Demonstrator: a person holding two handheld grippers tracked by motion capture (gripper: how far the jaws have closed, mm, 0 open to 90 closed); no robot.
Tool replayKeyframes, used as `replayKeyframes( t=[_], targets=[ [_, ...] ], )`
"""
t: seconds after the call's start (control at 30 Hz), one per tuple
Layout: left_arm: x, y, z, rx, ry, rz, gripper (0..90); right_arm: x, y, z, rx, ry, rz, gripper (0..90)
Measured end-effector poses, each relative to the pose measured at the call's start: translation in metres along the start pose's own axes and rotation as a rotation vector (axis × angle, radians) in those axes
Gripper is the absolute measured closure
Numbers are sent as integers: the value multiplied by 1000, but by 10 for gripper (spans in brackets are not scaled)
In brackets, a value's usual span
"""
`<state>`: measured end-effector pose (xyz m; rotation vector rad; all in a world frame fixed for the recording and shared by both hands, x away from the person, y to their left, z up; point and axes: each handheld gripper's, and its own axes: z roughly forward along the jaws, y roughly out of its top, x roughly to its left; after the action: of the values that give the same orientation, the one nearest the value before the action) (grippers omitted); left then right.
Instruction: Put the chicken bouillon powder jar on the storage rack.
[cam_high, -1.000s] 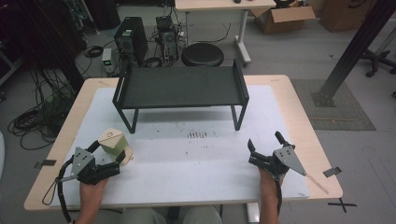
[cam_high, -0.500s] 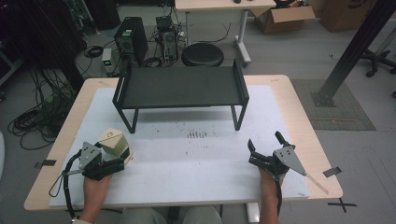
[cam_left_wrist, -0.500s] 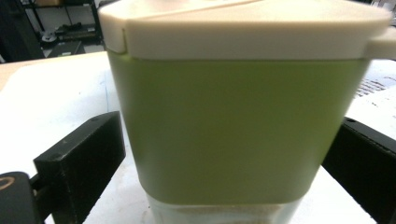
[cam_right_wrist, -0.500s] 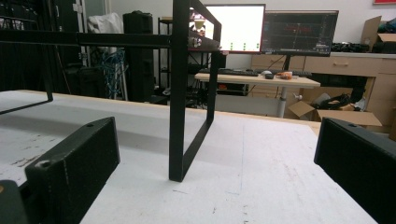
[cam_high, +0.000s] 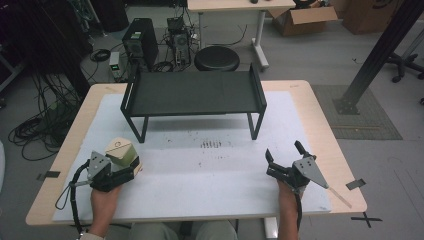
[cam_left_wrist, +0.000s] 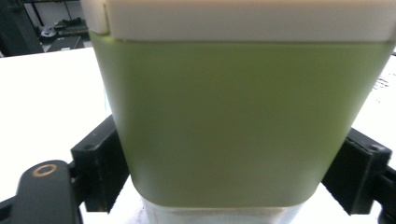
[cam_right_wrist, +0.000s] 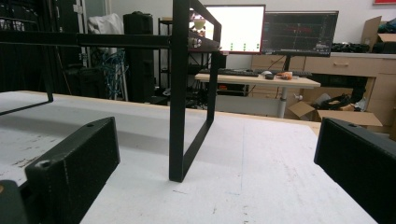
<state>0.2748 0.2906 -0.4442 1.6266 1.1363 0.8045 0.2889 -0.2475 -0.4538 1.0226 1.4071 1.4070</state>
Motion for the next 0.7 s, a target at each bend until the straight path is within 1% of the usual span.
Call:
replayKeyframes(
  t=[0.13,0.27,0.43,0.7],
  targets=[
    [2,0,0,-4,-8,-13,215,0,0,0,-1,0,0,0],
    [2,0,0,-1,-14,-9,260,0,0,0,-3,0,1,0],
    [2,0,0,-1,-12,-20,289,0,0,0,-3,0,3,0],
    [2,0,0,-4,-9,-12,292,0,0,-1,-6,0,6,0]
  ],
)
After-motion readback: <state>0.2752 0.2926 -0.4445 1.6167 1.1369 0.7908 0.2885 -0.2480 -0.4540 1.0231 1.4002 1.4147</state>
